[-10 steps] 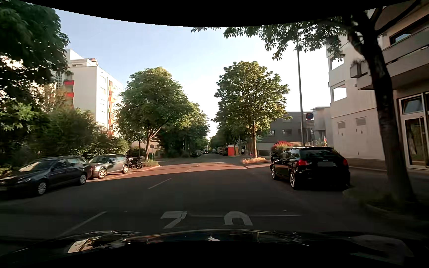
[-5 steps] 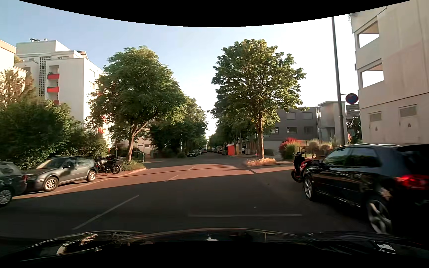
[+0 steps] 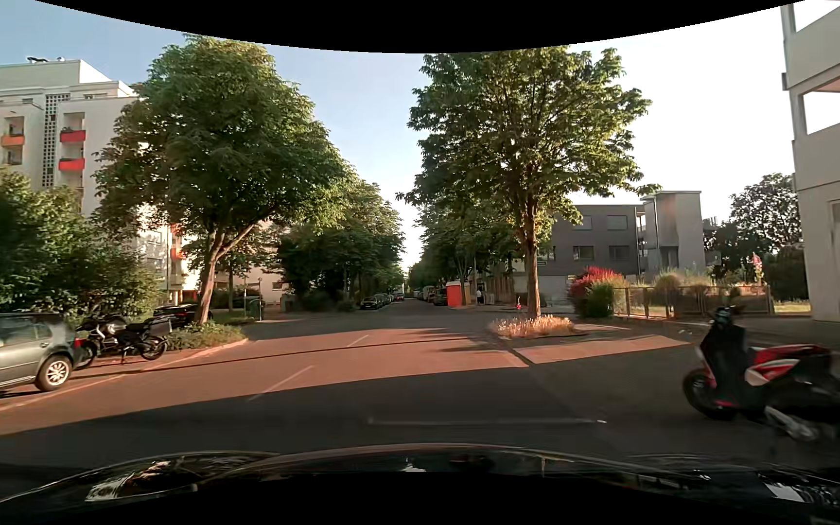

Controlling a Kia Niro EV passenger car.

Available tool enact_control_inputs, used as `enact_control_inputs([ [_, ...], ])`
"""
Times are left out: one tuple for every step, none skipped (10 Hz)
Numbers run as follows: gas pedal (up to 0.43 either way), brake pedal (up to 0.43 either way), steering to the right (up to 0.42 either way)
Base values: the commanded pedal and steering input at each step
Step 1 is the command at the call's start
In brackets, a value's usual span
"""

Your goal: Follow the waypoints while adhering to traffic rules and regulations

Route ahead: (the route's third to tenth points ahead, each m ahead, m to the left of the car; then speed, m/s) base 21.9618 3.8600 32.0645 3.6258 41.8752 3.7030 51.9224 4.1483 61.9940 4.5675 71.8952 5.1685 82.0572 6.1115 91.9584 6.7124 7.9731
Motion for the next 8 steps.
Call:
enact_control_inputs([
  [0.0, 0.067, -0.008],
  [0.0, 0.091, -0.008],
  [0.0, 0.116, -0.007],
  [0.0, 0.14, -0.005],
  [0.0, 0.152, -0.003],
  [0.0, 0.152, 0.0],
  [0.0, 0.159, 0.0],
  [0.0, 0.171, 0.0],
])
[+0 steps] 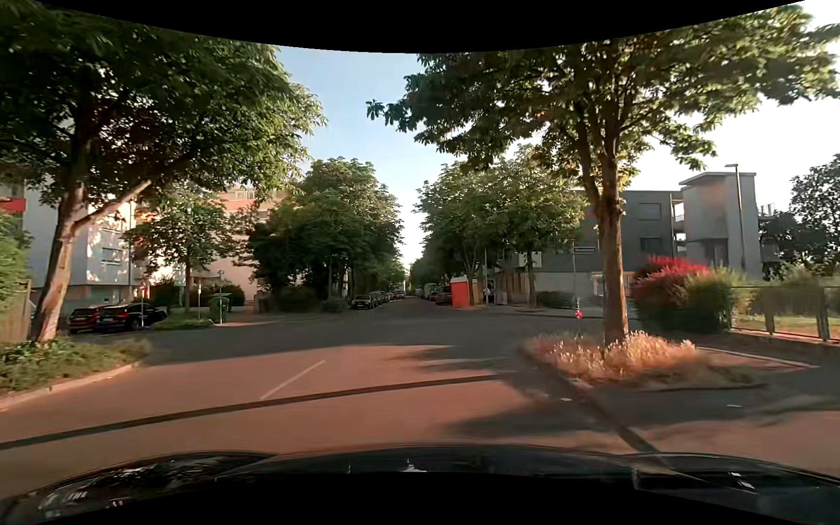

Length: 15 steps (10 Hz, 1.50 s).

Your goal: Follow the waypoints while adhering to traffic rules and regulations

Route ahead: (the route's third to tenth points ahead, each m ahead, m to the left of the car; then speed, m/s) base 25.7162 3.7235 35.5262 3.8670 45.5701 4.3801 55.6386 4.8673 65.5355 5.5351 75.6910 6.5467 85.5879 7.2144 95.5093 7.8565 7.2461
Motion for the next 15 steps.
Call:
enact_control_inputs([
  [0.0, 0.177, 0.0],
  [0.0, 0.183, 0.0],
  [0.0, 0.189, 0.0],
  [0.0, 0.195, 0.0],
  [0.0, 0.201, 0.0],
  [0.0, 0.201, 0.0],
  [0.0, 0.201, 0.0],
  [0.0, 0.201, 0.0],
  [0.0, 0.201, 0.0],
  [0.0, 0.195, 0.0],
  [0.0, 0.195, 0.0],
  [0.0, 0.195, -0.001],
  [0.0, 0.189, -0.001],
  [0.0, 0.183, -0.003],
  [0.0, 0.159, -0.003],
])
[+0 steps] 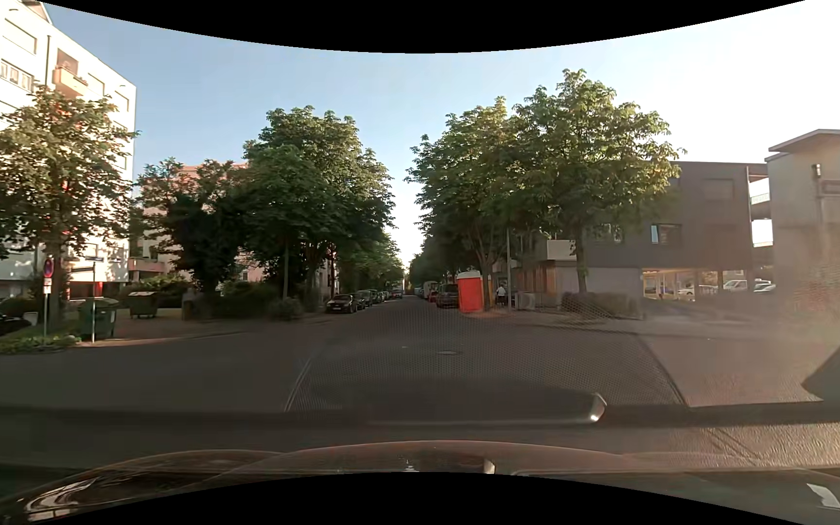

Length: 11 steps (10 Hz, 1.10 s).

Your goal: Follow the waypoints while adhering to traffic rules and regulations

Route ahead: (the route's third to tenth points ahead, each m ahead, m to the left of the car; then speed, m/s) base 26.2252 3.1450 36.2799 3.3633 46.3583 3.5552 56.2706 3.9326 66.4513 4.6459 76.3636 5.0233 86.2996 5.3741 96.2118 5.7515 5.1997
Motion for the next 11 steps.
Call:
enact_control_inputs([
  [0.0, 0.146, -0.003],
  [0.0, 0.146, -0.003],
  [0.0, 0.146, -0.003],
  [0.0, 0.14, -0.005],
  [0.0, 0.14, -0.006],
  [0.0, 0.146, -0.005],
  [0.0, 0.134, 0.001],
  [0.0, 0.128, 0.005],
  [0.0, 0.012, 0.002],
  [0.0, 0.0, -0.005],
  [0.0, 0.0, -0.013],
])
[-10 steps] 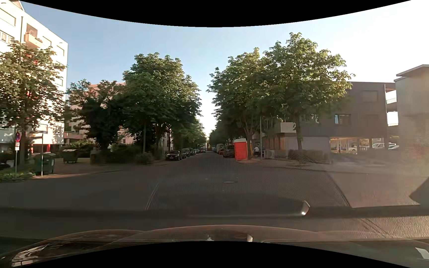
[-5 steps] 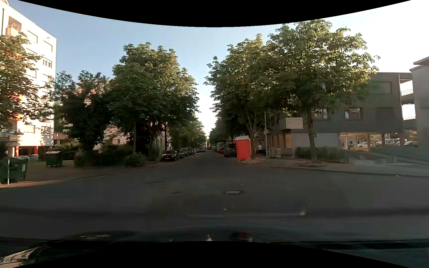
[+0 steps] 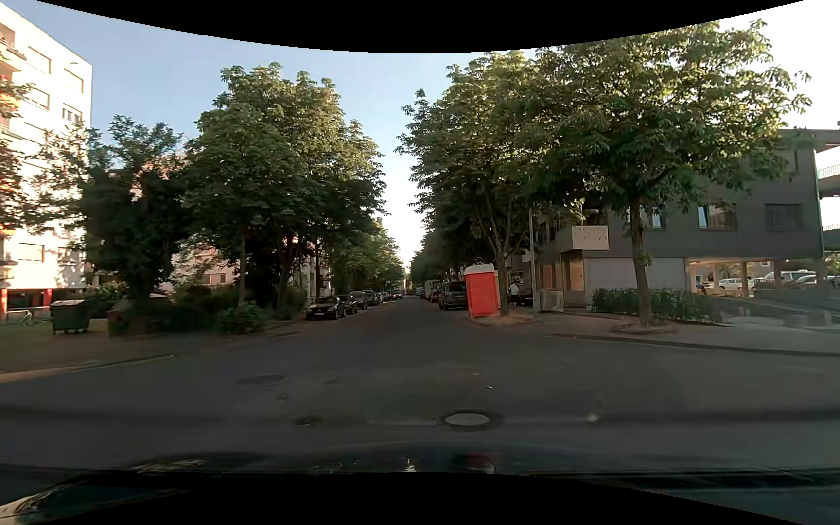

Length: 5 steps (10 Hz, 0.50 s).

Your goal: Follow the waypoints while adhering to traffic rules and regulations

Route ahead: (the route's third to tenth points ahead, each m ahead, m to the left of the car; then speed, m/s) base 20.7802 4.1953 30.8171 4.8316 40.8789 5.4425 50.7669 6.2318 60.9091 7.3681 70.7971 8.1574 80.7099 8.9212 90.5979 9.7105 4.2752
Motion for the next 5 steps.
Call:
enact_control_inputs([
  [0.0, 0.0, -0.014],
  [0.087, 0.0, -0.01],
  [0.209, 0.0, -0.005],
  [0.248, 0.0, -0.005],
  [0.287, 0.0, -0.011],
])
